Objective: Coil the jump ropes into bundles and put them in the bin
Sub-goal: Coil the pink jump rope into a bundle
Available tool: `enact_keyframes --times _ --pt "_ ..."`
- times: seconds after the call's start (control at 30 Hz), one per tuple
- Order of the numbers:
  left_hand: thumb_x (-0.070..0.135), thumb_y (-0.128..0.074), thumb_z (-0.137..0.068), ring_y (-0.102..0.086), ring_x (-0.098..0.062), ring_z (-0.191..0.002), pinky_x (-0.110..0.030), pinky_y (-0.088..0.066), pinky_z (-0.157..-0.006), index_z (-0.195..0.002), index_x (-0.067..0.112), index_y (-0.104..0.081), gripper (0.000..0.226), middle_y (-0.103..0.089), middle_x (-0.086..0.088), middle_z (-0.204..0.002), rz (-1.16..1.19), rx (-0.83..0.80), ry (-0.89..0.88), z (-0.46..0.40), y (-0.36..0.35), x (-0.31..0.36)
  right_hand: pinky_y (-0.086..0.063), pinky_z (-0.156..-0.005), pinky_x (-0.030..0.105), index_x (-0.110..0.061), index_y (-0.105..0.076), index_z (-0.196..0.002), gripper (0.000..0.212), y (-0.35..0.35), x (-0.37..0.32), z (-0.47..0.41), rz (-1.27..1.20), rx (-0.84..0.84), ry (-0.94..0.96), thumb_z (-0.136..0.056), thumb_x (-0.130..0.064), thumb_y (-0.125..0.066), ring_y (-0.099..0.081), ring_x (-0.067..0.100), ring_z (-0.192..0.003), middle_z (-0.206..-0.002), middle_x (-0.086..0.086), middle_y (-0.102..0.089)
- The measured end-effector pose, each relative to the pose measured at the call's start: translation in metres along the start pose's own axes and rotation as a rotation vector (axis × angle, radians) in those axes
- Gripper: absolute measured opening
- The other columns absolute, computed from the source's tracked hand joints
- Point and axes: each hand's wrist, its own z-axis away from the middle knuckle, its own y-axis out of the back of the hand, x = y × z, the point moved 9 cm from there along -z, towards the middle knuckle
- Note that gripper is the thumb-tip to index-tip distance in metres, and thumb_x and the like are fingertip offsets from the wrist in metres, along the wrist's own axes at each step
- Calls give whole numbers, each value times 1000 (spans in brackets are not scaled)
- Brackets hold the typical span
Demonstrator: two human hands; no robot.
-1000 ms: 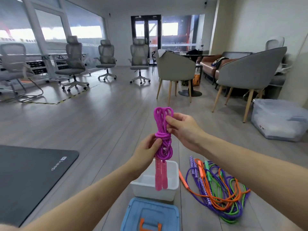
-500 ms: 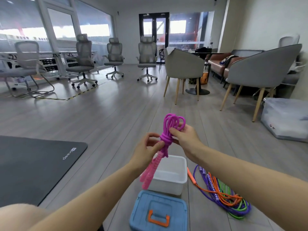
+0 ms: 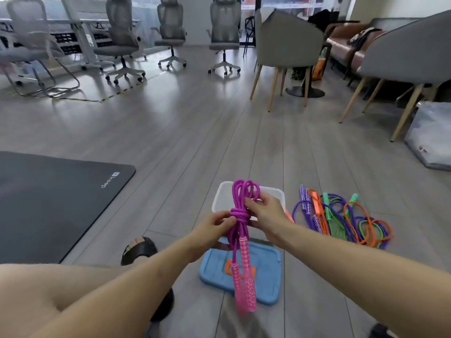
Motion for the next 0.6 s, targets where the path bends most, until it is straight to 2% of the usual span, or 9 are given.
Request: enact_keyframes --times 0.07,0.13,0.2,0.3,0.4,0.43,0.53,0.6 --pt "31 -54 -105 -71 -19 -91 -40 -61 -80 -126 21 -66 26 -75 -8 -104 15 -25 86 5 4 -38 -64 -76 47 -6 -68 -113 13 -5 39 1 3 7 -64 -102 -10 -62 -75 35 -96 -100 17 -76" --pt "32 -54 -105 -70 -19 -94 -43 -59 -91 -124 22 -67 25 -76 -11 -109 -17 -34 178 7 13 -74 -64 -74 47 -5 -69 -109 11 -11 77 3 -26 8 -136 -102 -8 -62 -75 35 -93 -100 17 -76" --pt "31 -56 -104 -68 -13 -91 -39 -53 -95 -120 22 -69 22 -76 -8 -106 -77 -27 269 8 26 -107 -65 -73 46 -4 -69 -106 10 -18 114 5 -48 6 -207 -102 -6 -60 -74 29 -86 -96 16 -74" --pt "25 -58 -103 -69 -4 -80 -22 -48 -78 -118 20 -69 19 -75 0 -97 -157 -26 347 5 38 -148 -65 -75 48 2 -67 -111 13 -22 165 2 -38 29 -289 -100 -1 -60 -73 23 -77 -94 13 -74" --pt "15 -57 -103 -70 -7 -76 -14 -48 -64 -116 14 -67 16 -73 -5 -97 -146 20 383 -5 45 -183 -64 -62 35 0 -67 -111 14 -21 201 -7 21 58 -329 -100 4 -58 -73 14 -69 -91 10 -74" --pt "14 -57 -103 -69 -10 -78 -14 -49 -64 -117 11 -66 17 -73 -7 -98 -159 34 382 -10 48 -194 -64 -62 34 0 -66 -111 15 -20 211 -11 34 70 -335 -100 5 -58 -73 14 -70 -92 11 -74" --pt "15 -58 -103 -66 -15 -82 -19 -52 -68 -123 9 -66 23 -72 -10 -103 -207 84 396 -26 55 -225 -64 -75 46 1 -66 -113 17 -17 235 -25 54 106 -346 -100 5 -57 -72 26 -84 -100 17 -74" --pt "16 -59 -102 -67 -18 -91 -27 -56 -80 -128 10 -65 27 -71 -10 -106 -279 169 397 -35 67 -241 -62 -80 49 0 -67 -110 15 -17 248 -37 77 131 -354 -99 5 -58 -71 30 -88 -100 18 -74"
